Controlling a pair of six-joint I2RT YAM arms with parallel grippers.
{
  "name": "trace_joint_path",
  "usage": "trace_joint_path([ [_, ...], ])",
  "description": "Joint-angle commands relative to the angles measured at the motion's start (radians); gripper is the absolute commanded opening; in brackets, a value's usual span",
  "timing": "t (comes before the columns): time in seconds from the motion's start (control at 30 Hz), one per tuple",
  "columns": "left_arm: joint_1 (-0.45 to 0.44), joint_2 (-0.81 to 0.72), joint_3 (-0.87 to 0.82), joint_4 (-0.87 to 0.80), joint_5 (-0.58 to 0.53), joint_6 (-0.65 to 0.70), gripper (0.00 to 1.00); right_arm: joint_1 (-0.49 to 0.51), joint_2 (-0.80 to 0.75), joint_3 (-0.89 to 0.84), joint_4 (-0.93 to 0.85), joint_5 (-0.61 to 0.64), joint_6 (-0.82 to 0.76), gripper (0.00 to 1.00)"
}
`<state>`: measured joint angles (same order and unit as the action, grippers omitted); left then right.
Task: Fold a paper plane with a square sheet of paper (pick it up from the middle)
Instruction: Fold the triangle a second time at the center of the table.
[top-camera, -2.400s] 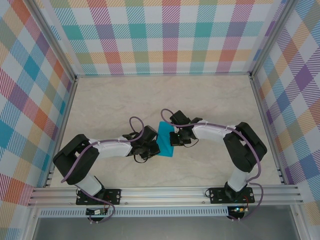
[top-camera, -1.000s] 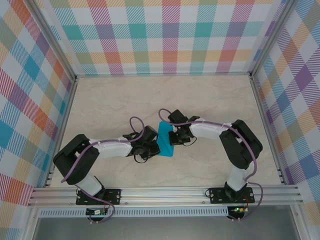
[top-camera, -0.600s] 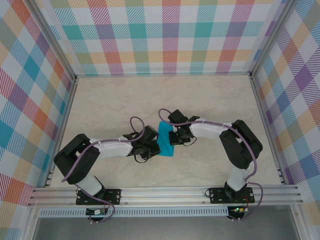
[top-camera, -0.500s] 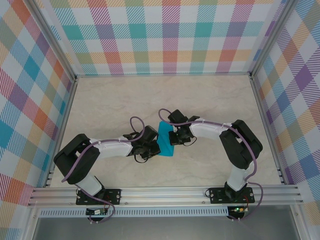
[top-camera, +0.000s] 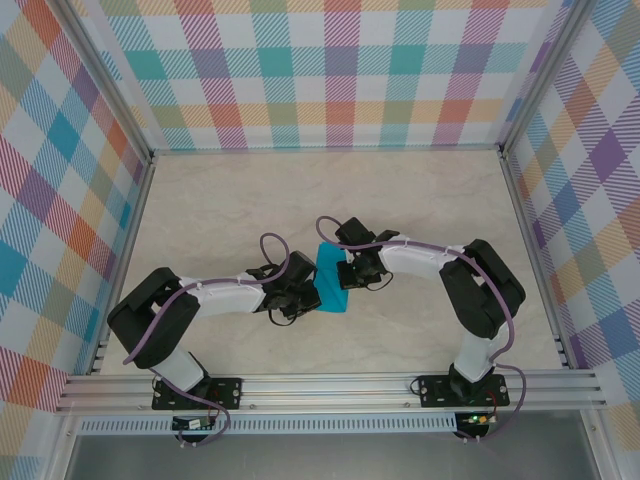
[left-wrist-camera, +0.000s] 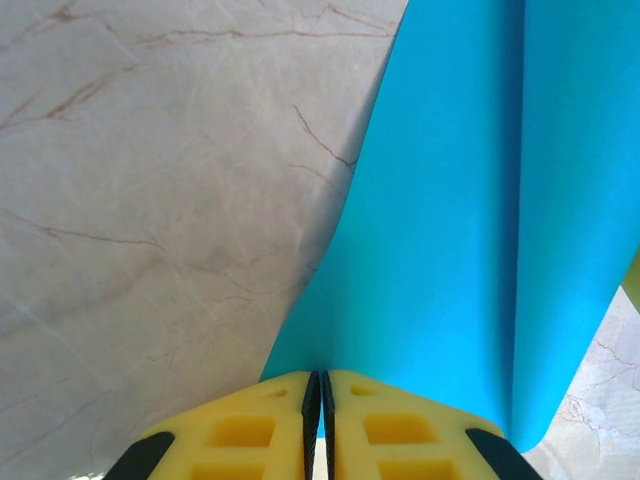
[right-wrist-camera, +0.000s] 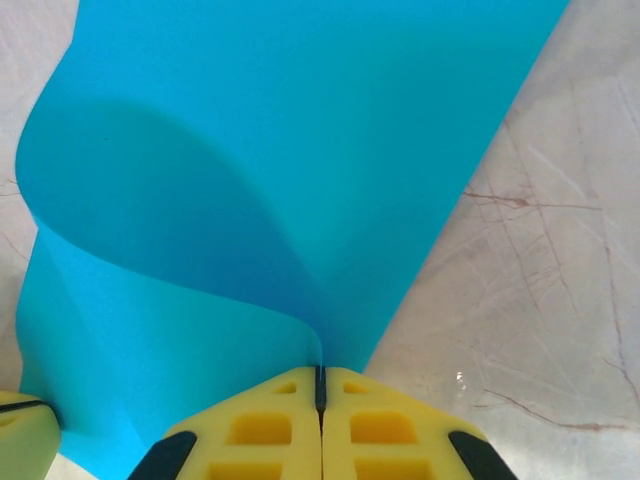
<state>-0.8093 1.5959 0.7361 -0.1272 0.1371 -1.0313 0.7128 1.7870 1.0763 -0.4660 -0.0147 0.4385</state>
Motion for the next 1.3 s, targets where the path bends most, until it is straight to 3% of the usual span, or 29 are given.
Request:
trace_joint_path([
  [0.0,-0.019,0.022,-0.013,-0.042,-0.011,0.011,0.13,-0.006,0.007,0.025,-0.02,-0.001,-0.017,0.05],
  [0.9,-0.019,0.014,-0.008,-0.043,-0.011,0.014,0.15,-0.006,0.043,0.004,-0.014,0.007,0.026,0.05],
  [1.27,-0.01,-0.194,0.013,-0.096,-0.112,0.014,0.22,-0.006,0.029,-0.032,-0.003,0.016,0.028,0.05],
])
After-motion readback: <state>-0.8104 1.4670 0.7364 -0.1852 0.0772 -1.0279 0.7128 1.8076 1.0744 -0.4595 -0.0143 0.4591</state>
